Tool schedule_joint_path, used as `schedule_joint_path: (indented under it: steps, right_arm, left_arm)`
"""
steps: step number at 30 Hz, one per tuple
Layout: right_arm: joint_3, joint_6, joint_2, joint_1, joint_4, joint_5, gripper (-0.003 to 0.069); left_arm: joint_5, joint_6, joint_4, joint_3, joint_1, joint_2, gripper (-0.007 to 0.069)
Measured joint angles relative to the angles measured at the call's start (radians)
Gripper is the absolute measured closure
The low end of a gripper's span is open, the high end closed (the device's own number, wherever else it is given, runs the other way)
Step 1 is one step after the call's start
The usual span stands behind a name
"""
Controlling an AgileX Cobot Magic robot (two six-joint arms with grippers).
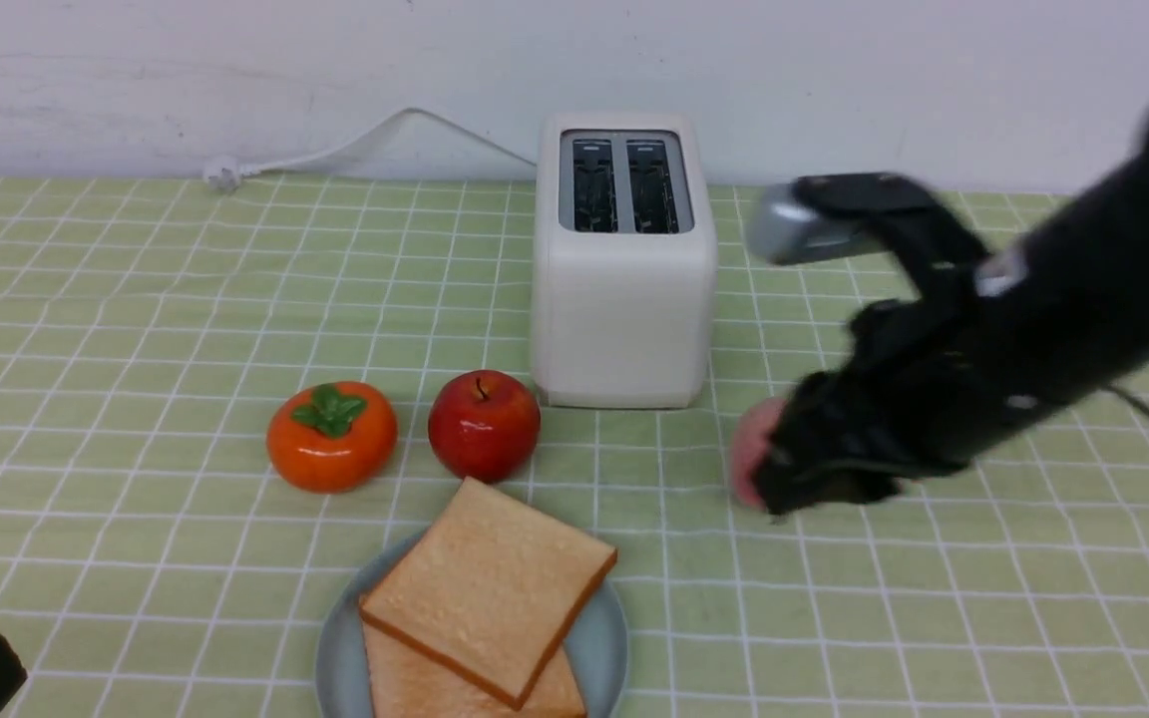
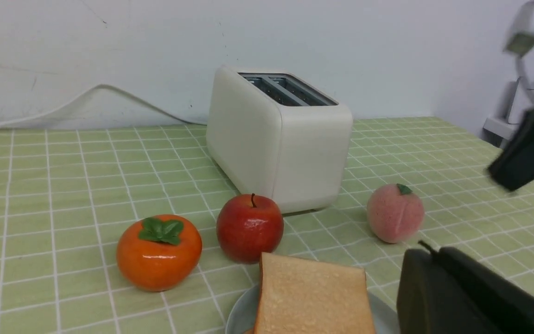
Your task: Take toasted bread from bread machine on green coffee tablecloth place on plate.
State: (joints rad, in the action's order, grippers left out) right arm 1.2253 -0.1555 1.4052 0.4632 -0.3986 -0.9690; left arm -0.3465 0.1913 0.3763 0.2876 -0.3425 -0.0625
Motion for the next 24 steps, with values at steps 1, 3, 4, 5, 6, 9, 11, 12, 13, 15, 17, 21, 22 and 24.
schedule_joint_path:
  steps: [1, 3, 4, 5, 6, 9, 11, 12, 13, 15, 17, 21, 22, 24]
  right_arm:
    - [-0.022, 0.034, -0.041, 0.000, 0.040, -0.017, 0.0496]
    - [-0.114, 0.142, -0.207, 0.000, 0.145, -0.037, 0.0582]
    - [-0.147, 0.156, -0.241, 0.000, 0.168, -0.040, 0.0603]
    - [-0.173, 0.184, -0.289, 0.000, 0.181, -0.041, 0.0621]
    - [-0.190, 0.195, -0.313, 0.000, 0.193, -0.042, 0.0629]
    - [-0.326, 0.277, -0.494, 0.000, 0.232, -0.032, 0.0659]
    - [-0.444, 0.343, -0.652, 0.000, 0.255, 0.014, 0.0659]
    - [-0.462, 0.348, -0.664, 0.000, 0.259, 0.023, 0.0659]
    - [-0.532, 0.383, -0.775, 0.000, 0.280, 0.071, 0.0659]
    - [-0.582, 0.408, -0.847, 0.000, 0.298, 0.112, 0.0659]
    - [-0.684, 0.475, -0.996, 0.000, 0.347, 0.217, 0.0659]
    - [-0.783, 0.542, -1.140, 0.000, 0.399, 0.346, 0.0659]
    - [-0.827, 0.563, -1.200, 0.000, 0.418, 0.387, 0.0659]
    - [-0.873, 0.570, -1.252, 0.000, 0.430, 0.422, 0.0657]
  left_arm:
    - [-0.003, 0.000, 0.000, 0.000, 0.000, 0.000, 0.0624]
    - [-0.011, 0.000, 0.000, 0.000, 0.000, 0.000, 0.0637]
    - [-0.013, 0.000, 0.000, 0.000, 0.000, 0.000, 0.0637]
    - [-0.013, 0.000, 0.000, 0.000, 0.000, 0.000, 0.0637]
    - [-0.013, 0.000, 0.000, 0.000, 0.000, 0.000, 0.0637]
    - [-0.014, 0.000, 0.000, 0.000, 0.000, 0.000, 0.0637]
    - [-0.014, 0.000, 0.000, 0.000, 0.000, 0.000, 0.0637]
    - [-0.014, 0.000, 0.000, 0.000, 0.000, 0.000, 0.0637]
    - [-0.015, 0.000, 0.002, 0.000, 0.000, 0.000, 0.0637]
    - [-0.015, 0.000, 0.003, 0.000, 0.000, 0.000, 0.0637]
    - [-0.015, -0.002, 0.004, 0.000, 0.000, 0.000, 0.0637]
    - [-0.018, -0.002, 0.007, 0.000, 0.000, 0.000, 0.0637]
    - [-0.018, -0.003, 0.007, 0.000, 0.000, 0.000, 0.0637]
    - [-0.018, -0.003, 0.007, 0.000, 0.000, 0.000, 0.0637]
